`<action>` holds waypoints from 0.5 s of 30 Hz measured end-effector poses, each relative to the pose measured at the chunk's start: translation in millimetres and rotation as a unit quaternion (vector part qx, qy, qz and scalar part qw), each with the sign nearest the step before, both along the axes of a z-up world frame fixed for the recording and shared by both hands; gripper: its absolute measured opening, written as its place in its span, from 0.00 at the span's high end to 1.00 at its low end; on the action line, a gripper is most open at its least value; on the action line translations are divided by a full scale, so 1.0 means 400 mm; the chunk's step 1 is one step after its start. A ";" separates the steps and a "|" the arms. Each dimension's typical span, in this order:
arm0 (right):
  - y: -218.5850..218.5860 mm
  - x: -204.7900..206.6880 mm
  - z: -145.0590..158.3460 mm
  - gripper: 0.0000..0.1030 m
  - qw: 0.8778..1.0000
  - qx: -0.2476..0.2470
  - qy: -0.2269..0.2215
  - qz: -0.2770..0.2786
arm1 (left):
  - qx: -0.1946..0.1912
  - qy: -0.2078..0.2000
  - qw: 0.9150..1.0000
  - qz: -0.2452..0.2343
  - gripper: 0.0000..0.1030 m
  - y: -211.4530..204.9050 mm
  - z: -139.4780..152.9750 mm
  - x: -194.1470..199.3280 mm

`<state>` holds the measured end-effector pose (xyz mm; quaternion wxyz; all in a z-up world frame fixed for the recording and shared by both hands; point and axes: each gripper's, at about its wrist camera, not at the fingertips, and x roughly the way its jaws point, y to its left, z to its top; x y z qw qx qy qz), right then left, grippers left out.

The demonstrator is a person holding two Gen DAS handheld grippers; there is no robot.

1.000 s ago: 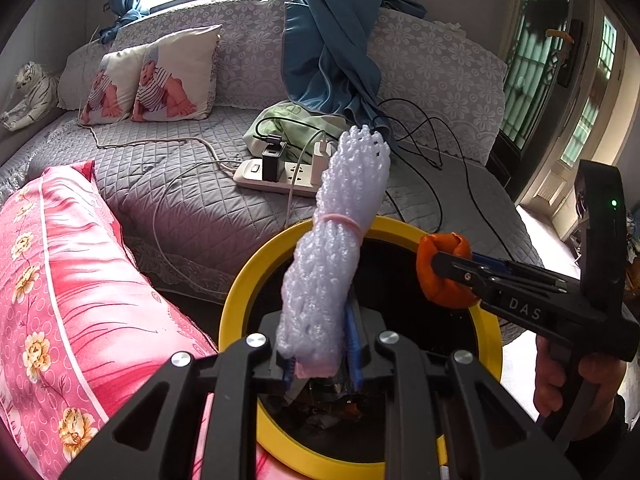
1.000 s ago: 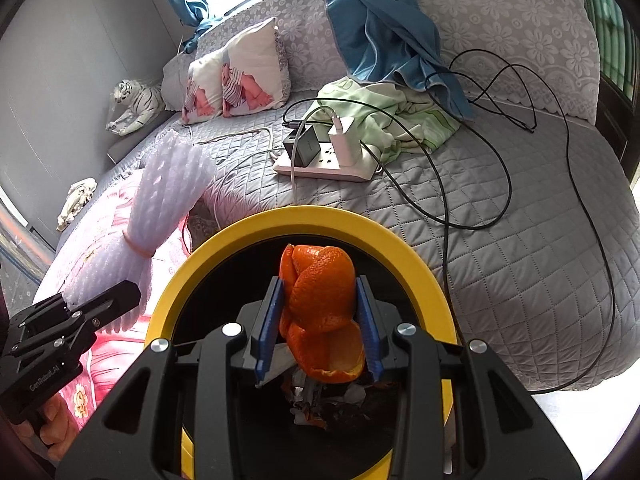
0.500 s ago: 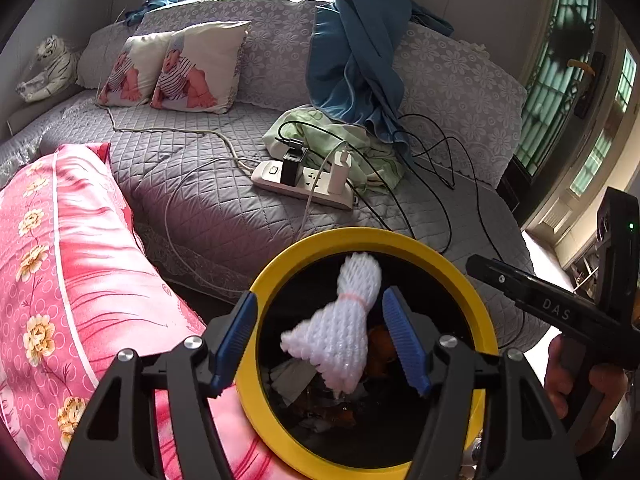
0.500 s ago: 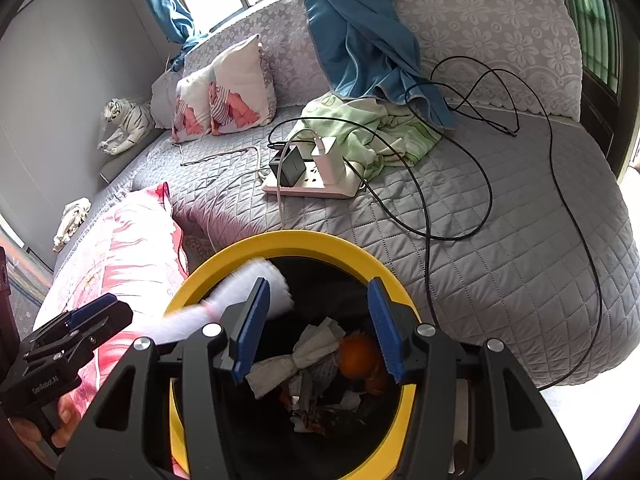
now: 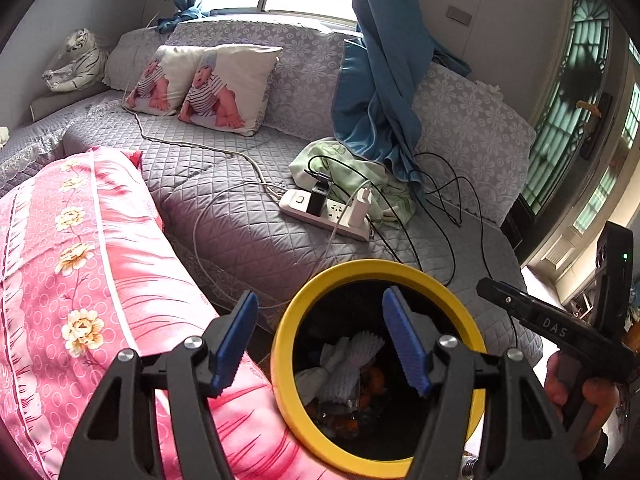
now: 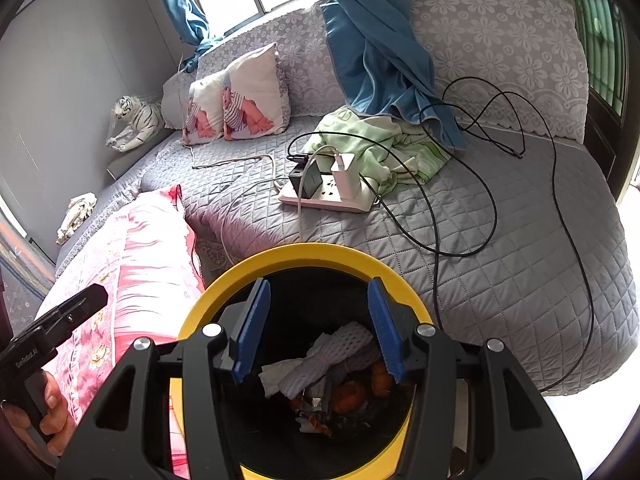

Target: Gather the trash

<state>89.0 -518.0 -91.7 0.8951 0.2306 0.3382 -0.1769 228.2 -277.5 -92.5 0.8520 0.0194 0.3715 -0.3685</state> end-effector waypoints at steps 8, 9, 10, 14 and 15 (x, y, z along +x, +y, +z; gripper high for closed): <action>0.111 0.043 0.060 0.53 0.999 -0.021 -0.012 0.047 | -0.021 -0.024 0.997 0.067 0.40 0.199 0.065 -0.006; 0.131 0.051 0.068 0.53 0.998 -0.023 -0.015 0.056 | -0.024 -0.027 0.996 0.079 0.40 0.229 0.072 -0.008; 0.150 0.058 0.075 0.52 0.997 -0.025 -0.018 0.064 | -0.024 -0.031 0.995 0.091 0.40 0.258 0.080 -0.012; 0.243 0.092 0.103 0.50 0.993 -0.034 -0.029 0.106 | -0.022 -0.055 0.989 0.135 0.40 0.384 0.113 -0.044; 0.266 0.100 0.109 0.49 0.992 -0.035 -0.032 0.118 | -0.019 -0.062 0.987 0.150 0.40 0.417 0.120 -0.055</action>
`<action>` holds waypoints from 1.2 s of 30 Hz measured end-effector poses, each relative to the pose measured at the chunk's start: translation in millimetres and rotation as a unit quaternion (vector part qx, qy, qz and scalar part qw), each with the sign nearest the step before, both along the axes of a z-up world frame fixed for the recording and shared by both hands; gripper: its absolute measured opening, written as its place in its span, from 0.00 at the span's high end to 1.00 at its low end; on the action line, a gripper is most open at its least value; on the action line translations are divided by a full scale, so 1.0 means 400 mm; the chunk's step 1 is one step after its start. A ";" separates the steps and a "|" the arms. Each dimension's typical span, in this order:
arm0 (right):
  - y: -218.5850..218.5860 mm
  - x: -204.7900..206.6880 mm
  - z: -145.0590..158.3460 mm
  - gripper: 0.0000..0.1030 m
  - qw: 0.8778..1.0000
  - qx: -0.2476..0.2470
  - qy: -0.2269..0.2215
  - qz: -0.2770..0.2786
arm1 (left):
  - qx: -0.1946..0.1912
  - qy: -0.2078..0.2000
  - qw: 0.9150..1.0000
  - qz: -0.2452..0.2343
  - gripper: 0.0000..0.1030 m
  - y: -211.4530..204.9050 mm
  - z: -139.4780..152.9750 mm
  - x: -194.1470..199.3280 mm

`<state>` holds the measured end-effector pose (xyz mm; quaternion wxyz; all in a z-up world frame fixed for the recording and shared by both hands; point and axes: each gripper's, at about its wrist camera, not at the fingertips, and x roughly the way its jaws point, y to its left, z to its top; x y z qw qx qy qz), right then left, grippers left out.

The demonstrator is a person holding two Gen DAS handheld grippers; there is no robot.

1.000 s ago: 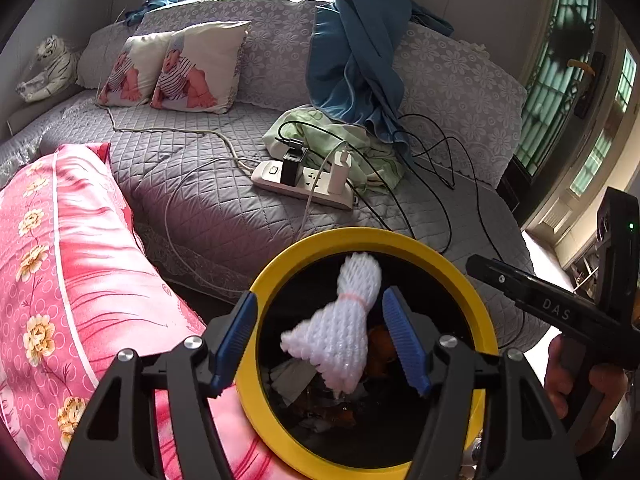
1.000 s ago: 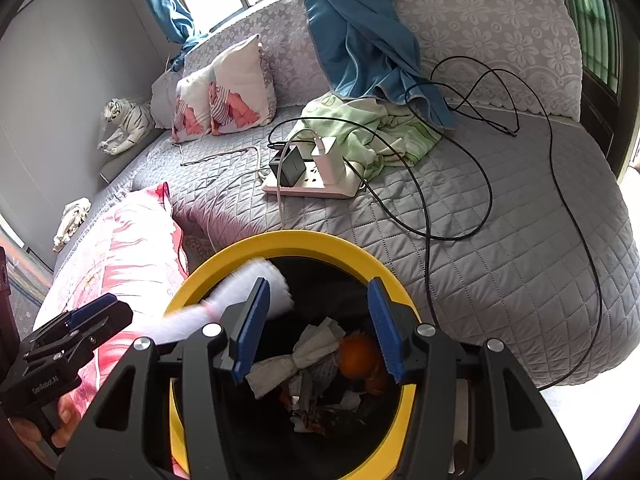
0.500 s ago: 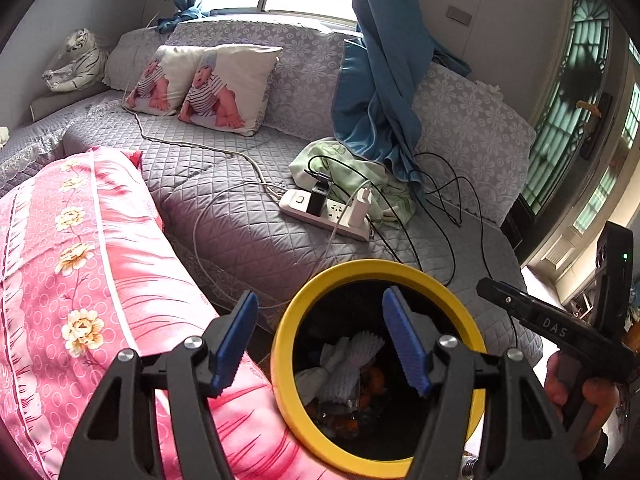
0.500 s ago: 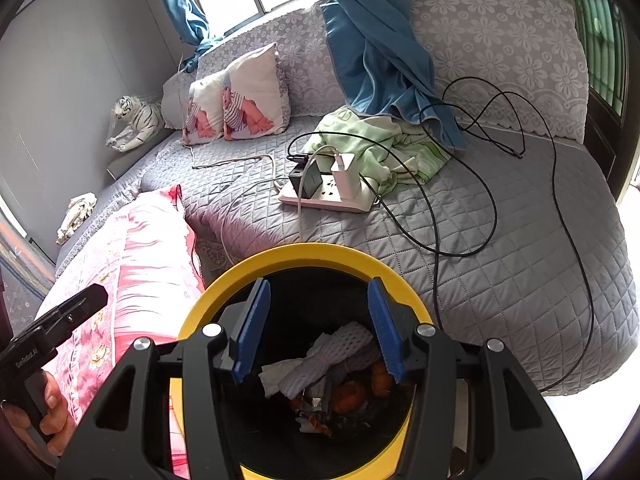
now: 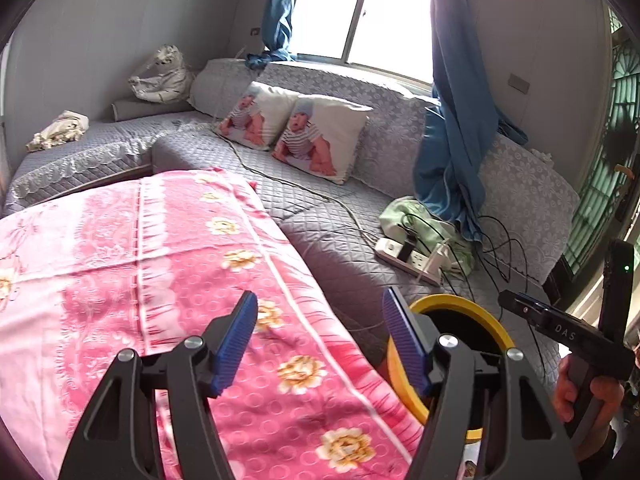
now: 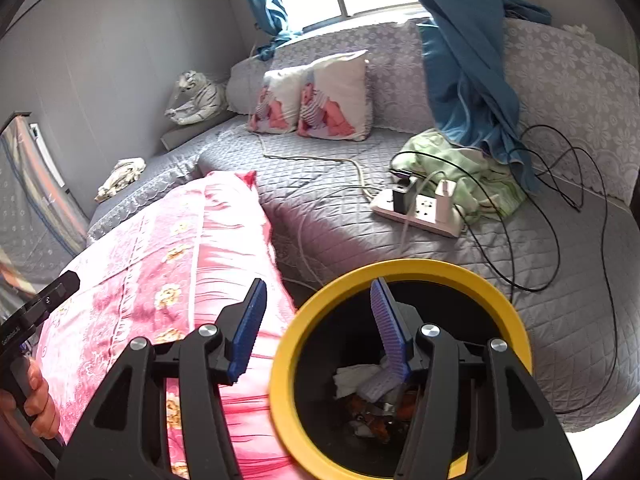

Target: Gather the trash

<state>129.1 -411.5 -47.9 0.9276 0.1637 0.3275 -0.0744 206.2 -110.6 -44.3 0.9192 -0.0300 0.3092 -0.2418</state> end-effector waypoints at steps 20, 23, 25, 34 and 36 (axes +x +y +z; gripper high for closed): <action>0.456 0.017 0.139 0.09 0.984 -0.033 -0.099 0.144 | 0.008 -0.100 0.966 0.240 0.10 0.464 0.096 -0.282; 0.467 0.004 0.145 0.08 0.985 -0.027 -0.115 0.129 | -0.002 -0.117 0.960 0.254 0.08 0.479 0.105 -0.323; 0.479 -0.006 0.146 0.08 0.985 -0.040 -0.118 0.119 | -0.006 -0.126 0.957 0.263 0.08 0.484 0.111 -0.342; 0.496 -0.063 0.158 0.08 0.980 -0.061 -0.170 0.082 | -0.011 -0.155 0.944 0.291 0.08 0.493 0.124 -0.405; 0.502 -0.078 0.164 0.08 0.978 -0.077 -0.184 0.066 | -0.008 -0.163 0.942 0.294 0.08 0.488 0.129 -0.412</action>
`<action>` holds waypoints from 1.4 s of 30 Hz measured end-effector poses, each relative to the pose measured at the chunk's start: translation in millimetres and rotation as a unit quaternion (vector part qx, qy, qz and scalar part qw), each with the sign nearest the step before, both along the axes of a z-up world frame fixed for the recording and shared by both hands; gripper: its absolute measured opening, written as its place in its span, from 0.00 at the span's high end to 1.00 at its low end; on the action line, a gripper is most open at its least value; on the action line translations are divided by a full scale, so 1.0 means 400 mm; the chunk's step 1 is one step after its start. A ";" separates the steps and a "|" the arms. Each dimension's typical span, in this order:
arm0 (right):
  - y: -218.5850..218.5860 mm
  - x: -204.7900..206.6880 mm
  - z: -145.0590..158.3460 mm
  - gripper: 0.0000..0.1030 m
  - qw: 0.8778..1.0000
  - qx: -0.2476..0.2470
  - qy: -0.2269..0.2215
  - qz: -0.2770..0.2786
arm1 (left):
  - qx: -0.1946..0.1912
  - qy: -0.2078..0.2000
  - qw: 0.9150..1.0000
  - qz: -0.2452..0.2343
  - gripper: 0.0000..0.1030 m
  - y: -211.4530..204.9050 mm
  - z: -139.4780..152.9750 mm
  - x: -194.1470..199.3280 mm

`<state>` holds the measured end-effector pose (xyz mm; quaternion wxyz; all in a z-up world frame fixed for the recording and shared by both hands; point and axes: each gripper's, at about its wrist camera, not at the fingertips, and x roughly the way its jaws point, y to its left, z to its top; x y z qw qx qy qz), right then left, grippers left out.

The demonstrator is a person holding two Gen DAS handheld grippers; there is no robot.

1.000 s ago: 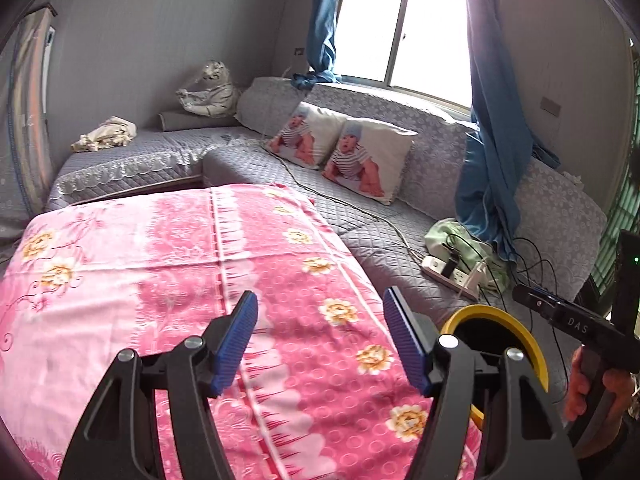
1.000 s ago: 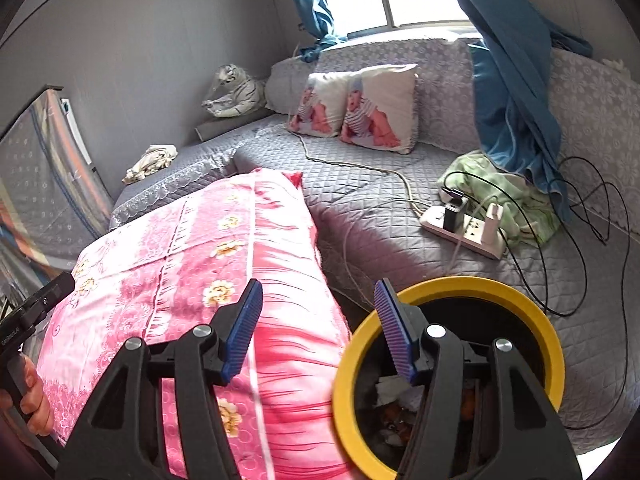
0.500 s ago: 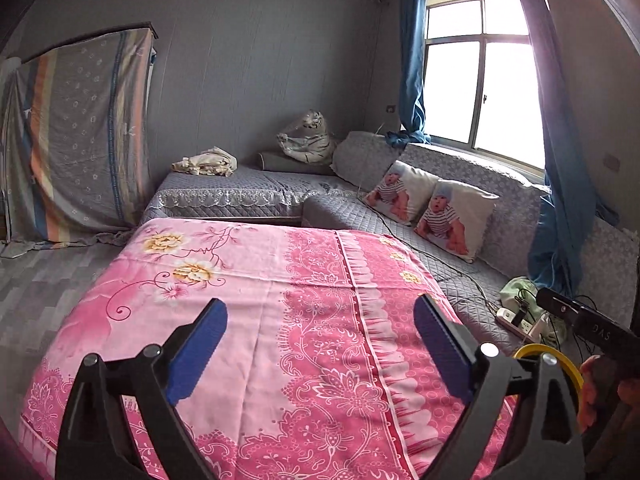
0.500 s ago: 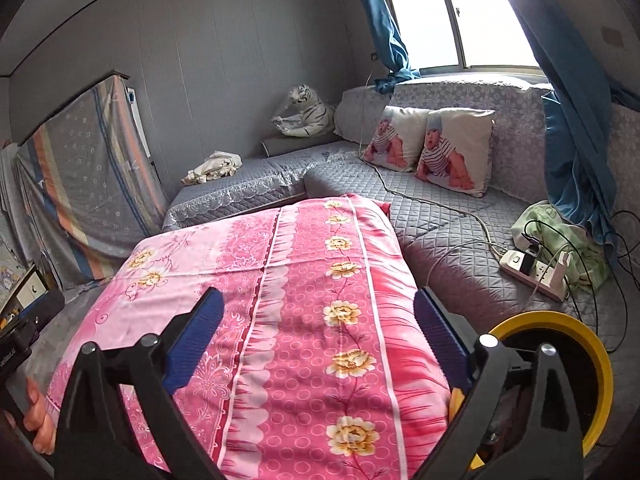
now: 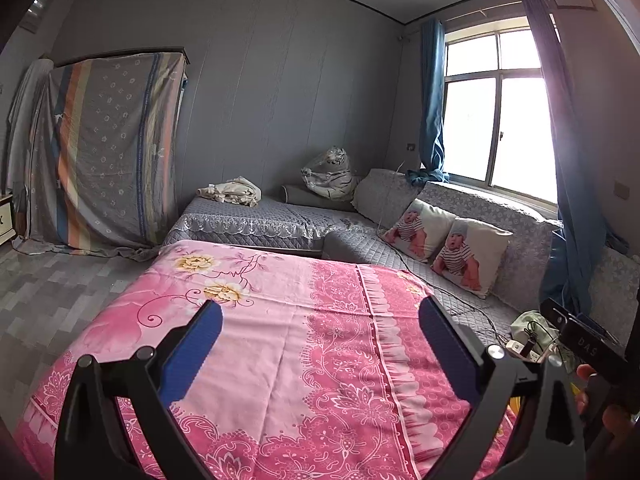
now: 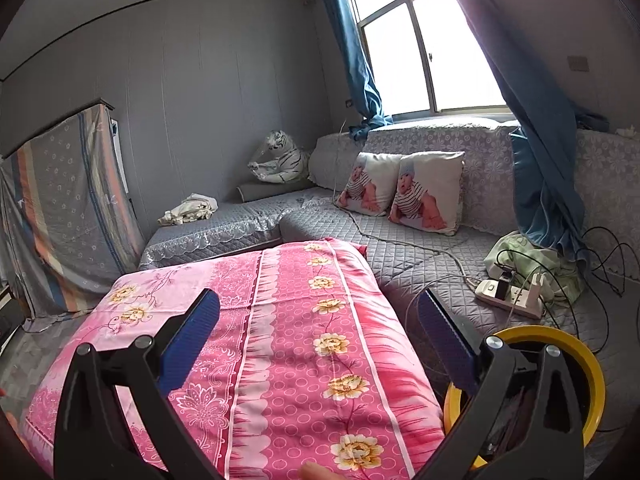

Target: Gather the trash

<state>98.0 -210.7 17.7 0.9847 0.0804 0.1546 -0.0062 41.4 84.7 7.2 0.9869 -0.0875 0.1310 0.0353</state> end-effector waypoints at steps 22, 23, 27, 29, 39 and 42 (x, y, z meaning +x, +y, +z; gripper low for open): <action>0.077 -0.051 -0.008 0.08 0.999 -0.032 -0.019 0.021 | 0.025 -0.028 0.999 0.003 0.08 -0.042 0.018 -0.036; 0.076 -0.050 -0.010 0.08 0.999 -0.031 -0.018 0.019 | 0.025 -0.027 0.999 0.002 0.08 -0.042 0.017 -0.035; 0.068 -0.040 -0.018 0.08 1.000 -0.023 -0.008 0.019 | 0.025 -0.024 0.999 0.004 0.08 -0.042 0.015 -0.032; 0.065 -0.038 -0.021 0.08 1.000 -0.021 -0.007 0.017 | 0.024 -0.024 0.999 0.004 0.08 -0.040 0.015 -0.029; 0.062 -0.040 -0.023 0.08 1.000 -0.021 -0.010 0.013 | 0.020 -0.021 1.000 0.006 0.08 -0.035 0.009 -0.024; 0.062 -0.040 -0.023 0.08 1.000 -0.020 -0.010 0.013 | 0.017 -0.021 1.000 0.007 0.08 -0.033 0.008 -0.024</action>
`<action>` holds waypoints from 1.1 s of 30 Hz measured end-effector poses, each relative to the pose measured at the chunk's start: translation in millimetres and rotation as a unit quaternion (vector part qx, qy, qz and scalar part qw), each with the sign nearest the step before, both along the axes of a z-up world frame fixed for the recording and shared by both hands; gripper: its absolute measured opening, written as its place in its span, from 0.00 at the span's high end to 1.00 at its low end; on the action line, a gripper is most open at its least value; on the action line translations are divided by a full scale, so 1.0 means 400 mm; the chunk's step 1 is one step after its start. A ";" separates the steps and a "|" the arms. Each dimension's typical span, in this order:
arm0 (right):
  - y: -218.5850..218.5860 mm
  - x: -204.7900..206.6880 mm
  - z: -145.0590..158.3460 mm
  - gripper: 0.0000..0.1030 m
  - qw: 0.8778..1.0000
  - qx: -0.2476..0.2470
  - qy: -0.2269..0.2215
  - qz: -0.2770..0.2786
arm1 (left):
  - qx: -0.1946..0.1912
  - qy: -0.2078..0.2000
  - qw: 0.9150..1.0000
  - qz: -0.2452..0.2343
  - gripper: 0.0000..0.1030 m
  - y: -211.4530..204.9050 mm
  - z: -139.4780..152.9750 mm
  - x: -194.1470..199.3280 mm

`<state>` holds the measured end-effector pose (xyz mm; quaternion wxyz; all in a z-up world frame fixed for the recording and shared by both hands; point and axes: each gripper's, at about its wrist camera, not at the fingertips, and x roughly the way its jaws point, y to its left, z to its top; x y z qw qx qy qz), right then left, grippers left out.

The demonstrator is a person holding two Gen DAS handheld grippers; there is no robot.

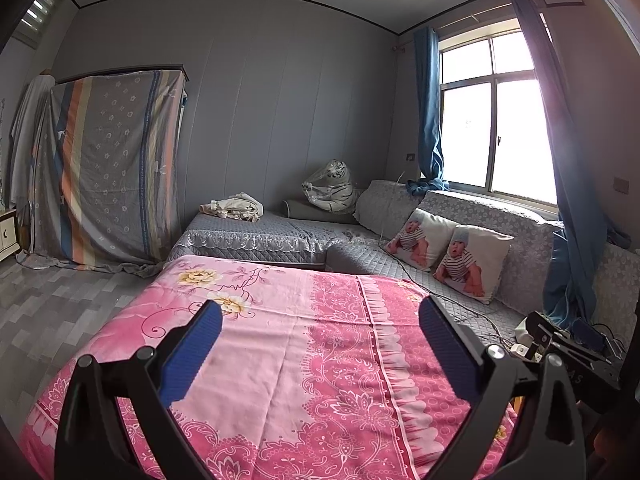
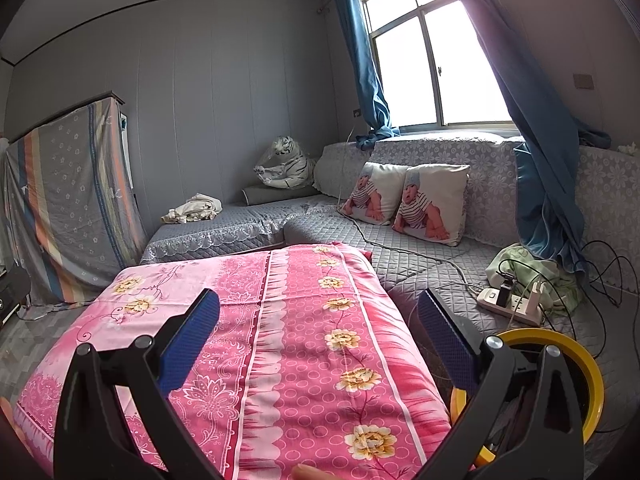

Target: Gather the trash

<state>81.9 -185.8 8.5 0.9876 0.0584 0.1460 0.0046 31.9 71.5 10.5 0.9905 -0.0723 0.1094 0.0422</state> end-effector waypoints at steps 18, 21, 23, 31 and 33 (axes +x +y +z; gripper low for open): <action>0.008 0.006 -0.003 0.08 1.000 -0.003 0.007 0.006 | 0.000 -0.001 1.000 -0.004 0.08 -0.004 0.000 -0.004; 0.008 0.007 -0.004 0.08 1.000 -0.004 0.007 0.006 | 0.001 -0.001 1.000 -0.007 0.08 -0.007 0.002 -0.003; 0.008 0.006 -0.004 0.08 1.000 -0.003 0.007 0.006 | 0.000 0.000 1.000 -0.009 0.08 -0.007 0.003 -0.001; 0.004 0.010 -0.011 0.08 1.000 -0.001 0.012 0.007 | -0.001 0.000 1.000 -0.011 0.08 -0.006 0.005 0.000; 0.003 0.010 -0.012 0.08 1.000 -0.001 0.013 0.007 | -0.001 0.000 1.000 -0.012 0.08 -0.006 0.005 0.001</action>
